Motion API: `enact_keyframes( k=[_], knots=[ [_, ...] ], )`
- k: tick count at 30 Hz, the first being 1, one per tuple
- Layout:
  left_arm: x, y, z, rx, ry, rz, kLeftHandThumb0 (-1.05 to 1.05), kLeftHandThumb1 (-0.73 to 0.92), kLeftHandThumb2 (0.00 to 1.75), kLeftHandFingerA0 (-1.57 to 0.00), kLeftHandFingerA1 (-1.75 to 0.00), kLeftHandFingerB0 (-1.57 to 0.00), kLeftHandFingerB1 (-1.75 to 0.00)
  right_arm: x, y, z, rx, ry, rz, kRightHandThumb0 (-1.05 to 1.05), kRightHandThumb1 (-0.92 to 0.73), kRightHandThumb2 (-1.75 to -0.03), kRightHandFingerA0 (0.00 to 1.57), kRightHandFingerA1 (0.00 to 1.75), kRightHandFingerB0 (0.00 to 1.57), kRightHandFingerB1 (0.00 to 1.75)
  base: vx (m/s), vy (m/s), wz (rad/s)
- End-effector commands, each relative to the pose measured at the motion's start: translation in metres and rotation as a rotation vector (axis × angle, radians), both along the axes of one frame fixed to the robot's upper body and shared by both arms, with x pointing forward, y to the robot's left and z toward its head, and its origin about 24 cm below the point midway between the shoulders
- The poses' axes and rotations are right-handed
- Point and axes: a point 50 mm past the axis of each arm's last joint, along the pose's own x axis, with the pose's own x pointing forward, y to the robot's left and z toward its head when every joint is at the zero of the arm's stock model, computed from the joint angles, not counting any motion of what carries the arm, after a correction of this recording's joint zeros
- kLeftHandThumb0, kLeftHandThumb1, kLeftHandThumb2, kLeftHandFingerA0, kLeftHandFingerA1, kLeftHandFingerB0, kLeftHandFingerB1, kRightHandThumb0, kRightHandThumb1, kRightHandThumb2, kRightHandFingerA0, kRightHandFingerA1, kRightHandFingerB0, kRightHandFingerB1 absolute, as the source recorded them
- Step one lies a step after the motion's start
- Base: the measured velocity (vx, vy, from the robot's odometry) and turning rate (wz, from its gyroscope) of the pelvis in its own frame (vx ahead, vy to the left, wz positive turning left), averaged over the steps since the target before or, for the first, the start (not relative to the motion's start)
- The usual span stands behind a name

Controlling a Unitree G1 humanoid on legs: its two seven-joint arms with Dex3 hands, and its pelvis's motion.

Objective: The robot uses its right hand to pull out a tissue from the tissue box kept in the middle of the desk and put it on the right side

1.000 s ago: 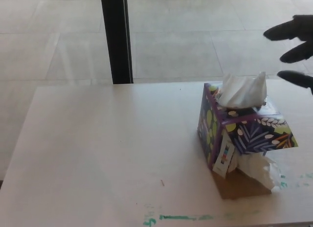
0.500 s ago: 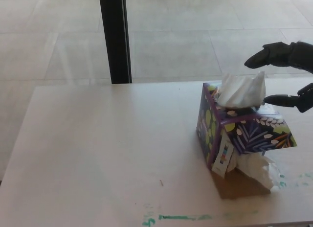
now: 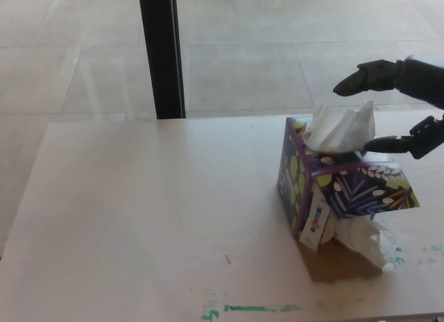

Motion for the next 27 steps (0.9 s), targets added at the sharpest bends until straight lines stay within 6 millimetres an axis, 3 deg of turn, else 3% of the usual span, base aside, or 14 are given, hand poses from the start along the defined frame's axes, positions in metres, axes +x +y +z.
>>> enact_keyframes(
  k=[1,2,3,4,5,7,8,10,14,15,16,17,18,27],
  knots=[
    [-0.003,0.005,0.004,0.018,0.009,0.004,-0.81,0.68,1.09,-0.50,-0.59,-0.36,-0.53,0.004,0.012,0.008,-0.047,-0.052,0.033,-0.53,-0.61,-0.61,0.07,0.33,0.29,0.33,0.00,0.000,0.00],
    [-0.003,0.005,0.003,0.014,0.018,0.009,-0.84,0.87,0.67,-0.56,-0.48,-0.43,-0.41,0.005,0.012,0.008,-0.051,-0.051,0.030,-0.52,-0.62,-0.60,0.08,0.36,0.29,0.33,0.00,0.000,0.00],
    [-0.003,0.005,0.003,0.012,0.022,0.000,-0.82,0.68,1.09,-0.50,-0.59,-0.35,-0.52,0.007,0.013,0.007,-0.054,-0.050,0.030,-0.53,-0.62,-0.59,0.09,0.37,0.30,0.33,0.00,0.000,0.00],
    [-0.003,0.005,0.004,0.010,0.021,-0.004,-0.86,0.86,0.67,-0.56,-0.46,-0.43,-0.41,0.008,0.013,0.006,-0.052,-0.047,0.030,-0.58,-0.47,-0.79,0.05,0.45,0.23,0.45,0.00,0.000,0.00],
    [-0.003,0.006,0.004,0.009,0.019,-0.016,-0.82,0.69,1.07,-0.48,-0.56,-0.38,-0.53,0.012,0.013,0.004,-0.050,-0.040,0.023,-0.60,-0.48,-0.79,0.07,0.47,0.23,0.45,0.00,0.000,0.00],
    [-0.003,0.005,0.004,0.010,0.019,-0.034,-0.83,0.69,1.07,-0.49,-0.56,-0.39,-0.53,0.017,0.013,0.001,-0.062,-0.029,0.011,-0.60,-0.48,-0.80,0.07,0.47,0.23,0.45,0.00,0.000,0.00],
    [-0.004,0.004,0.003,0.017,0.019,-0.036,-0.84,0.88,0.67,-0.59,-0.44,-0.46,-0.40,0.020,0.012,-0.001,-0.081,-0.012,-0.010,-0.60,-0.48,-0.80,0.08,0.47,0.23,0.45,0.00,0.000,0.00],
    [-0.005,0.003,0.002,0.018,0.017,-0.029,-0.84,0.87,0.67,-0.58,-0.44,-0.45,-0.40,0.026,0.010,-0.003,-0.103,0.001,-0.039,-0.61,-0.49,-0.80,0.10,0.46,0.24,0.45,0.00,0.000,0.00],
    [-0.003,0.002,0.001,0.023,0.023,-0.037,-0.85,0.88,0.67,-0.58,-0.43,-0.45,-0.40,0.036,0.004,-0.002,-0.151,-0.007,-0.075,-0.64,-0.49,-0.83,0.12,0.50,0.25,0.47,0.00,0.000,0.00],
    [-0.004,0.001,0.000,0.029,0.026,-0.041,-0.86,0.72,1.11,-0.51,-0.56,-0.35,-0.50,0.038,0.002,0.000,-0.157,-0.008,-0.085,-0.64,-0.49,-0.83,0.12,0.50,0.26,0.47,0.00,0.000,0.00],
    [-0.005,0.001,0.000,0.027,0.030,-0.035,-0.86,0.72,1.11,-0.51,-0.56,-0.35,-0.50,0.039,0.002,0.000,-0.163,-0.004,-0.094,-0.64,-0.49,-0.83,0.12,0.50,0.26,0.47,0.00,0.000,0.00],
    [-0.005,0.002,0.000,0.023,0.029,-0.033,-0.91,0.73,0.84,-0.53,-0.49,-0.40,-0.45,0.040,0.001,0.000,-0.168,-0.005,-0.099,-0.64,-0.49,-0.82,0.12,0.50,0.26,0.47,0.00,0.000,0.00],
    [-0.005,0.002,0.001,0.018,0.026,-0.027,-0.81,0.69,1.07,-0.50,-0.56,-0.40,-0.53,0.040,0.001,0.001,-0.186,-0.010,-0.105,-0.62,-0.49,-0.81,0.12,0.49,0.26,0.46,0.00,0.000,0.00],
    [-0.004,0.002,0.001,0.014,0.026,-0.014,-0.81,0.69,1.07,-0.49,-0.56,-0.39,-0.53,0.041,0.014,-0.003,-0.199,0.025,-0.096,-0.61,-0.50,-0.80,0.17,0.49,0.22,0.42,0.00,0.000,0.00]
  ],
)
